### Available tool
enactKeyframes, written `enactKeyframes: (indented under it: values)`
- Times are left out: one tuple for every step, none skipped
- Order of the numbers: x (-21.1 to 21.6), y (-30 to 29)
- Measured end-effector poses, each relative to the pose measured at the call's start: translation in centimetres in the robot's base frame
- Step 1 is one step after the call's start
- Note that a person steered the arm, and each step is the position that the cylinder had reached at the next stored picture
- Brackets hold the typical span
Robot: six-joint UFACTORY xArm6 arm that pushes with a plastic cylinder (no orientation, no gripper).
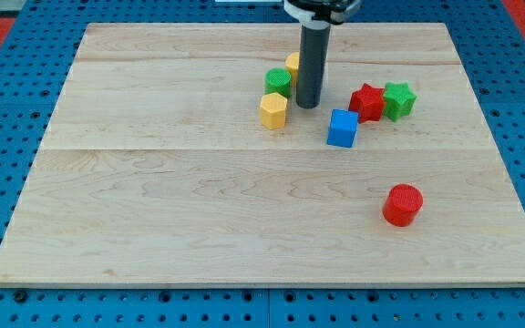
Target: Push the yellow hexagon into the blue cube
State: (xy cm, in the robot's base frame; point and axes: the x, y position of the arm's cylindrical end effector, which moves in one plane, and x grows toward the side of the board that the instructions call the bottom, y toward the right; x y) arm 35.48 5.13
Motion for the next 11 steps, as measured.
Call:
enactKeyframes:
  values:
    - [-1.1,-3.8]
    - [-1.5,-7.8]
    - [-1.2,-11.6]
    - [1.1,-11.6]
    - [2.6,-11.6]
    - [-0.4,-11.7]
    - [1.7,-6.3]
    - [2.4,0.1]
    - [1.9,1.2]
    - [3.0,2.5]
    - [5.1,1.7]
